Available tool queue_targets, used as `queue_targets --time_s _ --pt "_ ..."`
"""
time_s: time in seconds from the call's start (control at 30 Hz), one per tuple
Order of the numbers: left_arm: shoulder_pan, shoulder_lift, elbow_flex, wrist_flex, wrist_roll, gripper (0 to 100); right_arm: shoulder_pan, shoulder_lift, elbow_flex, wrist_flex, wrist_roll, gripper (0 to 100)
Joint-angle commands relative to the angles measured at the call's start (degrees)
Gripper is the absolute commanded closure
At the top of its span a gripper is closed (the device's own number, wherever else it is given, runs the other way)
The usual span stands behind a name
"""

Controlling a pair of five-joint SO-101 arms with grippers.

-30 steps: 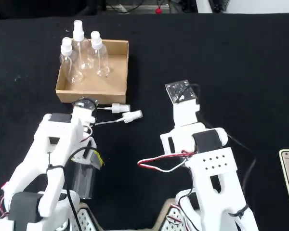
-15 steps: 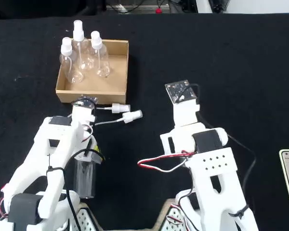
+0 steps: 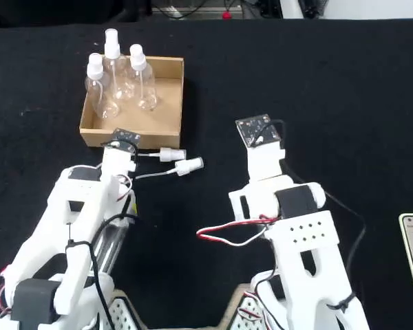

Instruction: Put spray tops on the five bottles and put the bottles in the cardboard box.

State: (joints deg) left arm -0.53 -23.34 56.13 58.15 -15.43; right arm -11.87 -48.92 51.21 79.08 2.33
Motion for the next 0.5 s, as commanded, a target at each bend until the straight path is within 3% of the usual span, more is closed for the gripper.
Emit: queue_targets --time_s 0.0,0.2,0.33,0.47 --pt "-0.3 0.1 -6.1 0.4 -0.3 73 -1.0 -0.7 -3.6 -1.1 -0.3 71.9" --pt "-0.3 4.4 -16.0 2.9 -0.4 74 -0.9 -0.7 -3.6 -1.1 -0.3 71.9" --pt "-0.6 6.1 -24.0 15.4 -0.8 74 -0.9 -0.7 -3.3 -1.0 -0.2 71.9" --pt "-2.6 3.9 -28.1 26.7 -5.6 72 -0.9 -0.7 -3.3 -1.0 -0.1 71.9"
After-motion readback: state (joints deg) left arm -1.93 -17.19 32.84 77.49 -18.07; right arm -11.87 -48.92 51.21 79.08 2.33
